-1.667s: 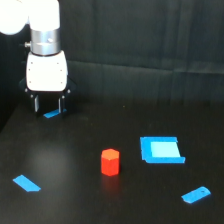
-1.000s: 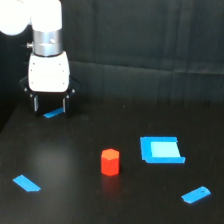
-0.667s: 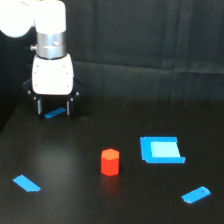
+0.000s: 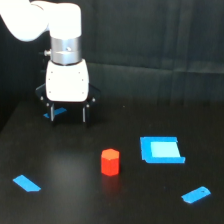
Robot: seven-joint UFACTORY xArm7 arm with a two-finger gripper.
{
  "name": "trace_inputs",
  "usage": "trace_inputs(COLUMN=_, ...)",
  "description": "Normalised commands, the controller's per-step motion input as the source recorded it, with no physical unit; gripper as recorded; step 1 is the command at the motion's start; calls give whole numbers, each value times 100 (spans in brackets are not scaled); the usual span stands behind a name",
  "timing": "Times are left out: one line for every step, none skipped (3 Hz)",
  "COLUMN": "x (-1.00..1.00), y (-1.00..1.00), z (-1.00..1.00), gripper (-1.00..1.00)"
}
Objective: Pick up the red object from the table
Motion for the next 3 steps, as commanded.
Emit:
trace_inputs(x=80, y=-81, z=-24, gripper=100)
trace_inputs(x=69, y=-82, z=-12, gripper=100)
trace_inputs(x=50, y=-87, z=-22, gripper=100)
